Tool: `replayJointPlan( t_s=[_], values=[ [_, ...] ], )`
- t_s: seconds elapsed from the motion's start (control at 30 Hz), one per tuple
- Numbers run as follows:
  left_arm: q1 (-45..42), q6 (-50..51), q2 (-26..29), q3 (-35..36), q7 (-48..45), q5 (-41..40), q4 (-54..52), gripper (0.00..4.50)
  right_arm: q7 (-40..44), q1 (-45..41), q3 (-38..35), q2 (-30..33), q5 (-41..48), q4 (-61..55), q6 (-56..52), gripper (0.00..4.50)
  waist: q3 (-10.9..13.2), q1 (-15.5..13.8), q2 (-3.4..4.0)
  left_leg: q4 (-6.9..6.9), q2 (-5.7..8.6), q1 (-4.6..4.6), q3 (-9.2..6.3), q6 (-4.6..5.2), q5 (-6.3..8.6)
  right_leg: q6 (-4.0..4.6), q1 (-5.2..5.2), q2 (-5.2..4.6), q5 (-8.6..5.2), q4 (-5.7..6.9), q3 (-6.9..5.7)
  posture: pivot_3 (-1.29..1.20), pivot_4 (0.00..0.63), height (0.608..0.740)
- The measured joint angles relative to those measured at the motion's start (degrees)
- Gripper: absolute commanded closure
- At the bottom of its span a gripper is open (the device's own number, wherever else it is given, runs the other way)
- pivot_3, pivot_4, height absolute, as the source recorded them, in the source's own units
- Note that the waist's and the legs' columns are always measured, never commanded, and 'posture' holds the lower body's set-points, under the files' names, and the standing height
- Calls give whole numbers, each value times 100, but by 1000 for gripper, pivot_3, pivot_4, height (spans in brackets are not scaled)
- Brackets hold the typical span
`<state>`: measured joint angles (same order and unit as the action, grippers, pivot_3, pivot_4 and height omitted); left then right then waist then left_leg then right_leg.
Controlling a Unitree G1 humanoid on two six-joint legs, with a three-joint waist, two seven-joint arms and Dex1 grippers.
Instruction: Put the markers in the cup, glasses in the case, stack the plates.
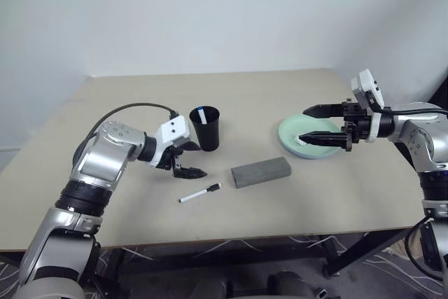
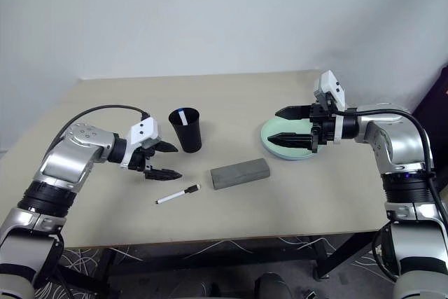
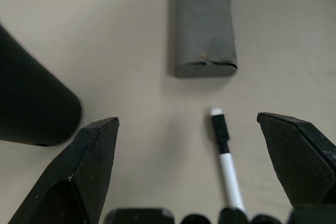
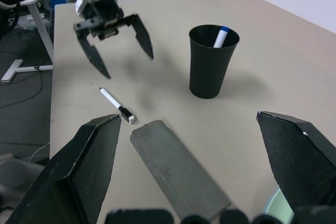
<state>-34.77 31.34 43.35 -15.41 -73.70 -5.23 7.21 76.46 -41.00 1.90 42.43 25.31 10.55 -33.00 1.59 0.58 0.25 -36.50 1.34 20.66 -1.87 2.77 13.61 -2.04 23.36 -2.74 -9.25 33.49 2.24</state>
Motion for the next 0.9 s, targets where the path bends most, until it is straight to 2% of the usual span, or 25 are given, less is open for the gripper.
replayJointPlan(
  t_s=[0.2, 0.4, 0.87, 0.9],
  values=[
    [119, 421, 73, -612, 74, 316, -574, 24, -2, -10, 5, -7, -2, 0, -2, 0, 0, 39, 0, 1, 4, -1, 2, 0, 0, 0, 0, 1, 0, -1, 0, 0, 0, 732],
    [154, 631, 108, -1104, 225, 719, -667, 24, -11, -6, 5, -15, -1, -9, -25, 0, 1, 61, -1, 1, 6, -2, 2, 1, 0, 0, 0, 1, -1, 0, 1, 0, 0, 732],
    [161, 763, 58, -1494, 435, 1041, -517, 24, -65, 30, 5, -39, 1, -30, -34, 0, 1, 60, -1, 1, 5, -1, 0, 1, 0, 0, 0, 1, -1, -2, 2, 0, 0, 732],
    [161, 778, 46, -1494, 440, 1042, -503, 188, -65, 31, 5, -43, 1, -32, -34, 0, 1, 60, -1, 1, 4, -1, 0, 1, 0, 0, 0, 0, -1, -2, 2, 0, 0, 732]
  ],
)
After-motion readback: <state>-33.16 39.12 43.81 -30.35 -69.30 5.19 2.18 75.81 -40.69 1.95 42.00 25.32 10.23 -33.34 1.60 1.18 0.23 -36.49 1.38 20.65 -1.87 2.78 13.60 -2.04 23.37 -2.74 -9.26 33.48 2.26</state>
